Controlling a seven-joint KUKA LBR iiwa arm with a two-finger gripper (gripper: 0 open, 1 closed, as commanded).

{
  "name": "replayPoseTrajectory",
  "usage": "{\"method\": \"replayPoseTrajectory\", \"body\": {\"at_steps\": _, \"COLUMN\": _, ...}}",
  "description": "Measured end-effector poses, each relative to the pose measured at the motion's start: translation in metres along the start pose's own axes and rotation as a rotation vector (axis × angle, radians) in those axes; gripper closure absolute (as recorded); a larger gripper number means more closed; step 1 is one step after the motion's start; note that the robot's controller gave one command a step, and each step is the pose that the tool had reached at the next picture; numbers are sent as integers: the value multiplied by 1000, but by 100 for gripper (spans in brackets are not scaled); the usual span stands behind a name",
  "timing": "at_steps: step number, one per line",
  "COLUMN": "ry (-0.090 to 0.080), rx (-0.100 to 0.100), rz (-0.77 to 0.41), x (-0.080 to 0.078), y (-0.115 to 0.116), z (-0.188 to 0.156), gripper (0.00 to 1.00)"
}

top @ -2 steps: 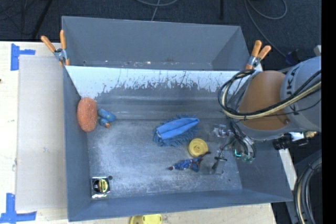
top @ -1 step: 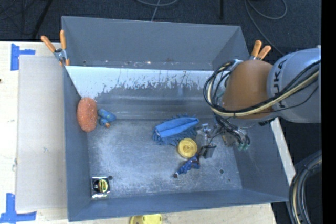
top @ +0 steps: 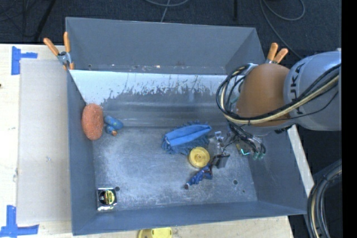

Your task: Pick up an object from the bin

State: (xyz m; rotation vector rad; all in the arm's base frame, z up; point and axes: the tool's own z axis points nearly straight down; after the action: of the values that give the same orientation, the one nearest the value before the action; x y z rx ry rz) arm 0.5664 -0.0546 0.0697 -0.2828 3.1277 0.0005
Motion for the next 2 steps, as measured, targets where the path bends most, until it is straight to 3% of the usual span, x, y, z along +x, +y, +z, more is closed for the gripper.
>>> {"method": "replayPoseTrajectory", "body": {"at_steps": 1, "ry": 0, "rx": 0, "rz": -1, "x": 0, "y": 0, "z": 0, "gripper": 0}}
{"method": "replayPoseTrajectory", "body": {"at_steps": 2, "ry": 1, "rx": 1, "rz": -46, "x": -13, "y": 18, "z": 0, "gripper": 0}}
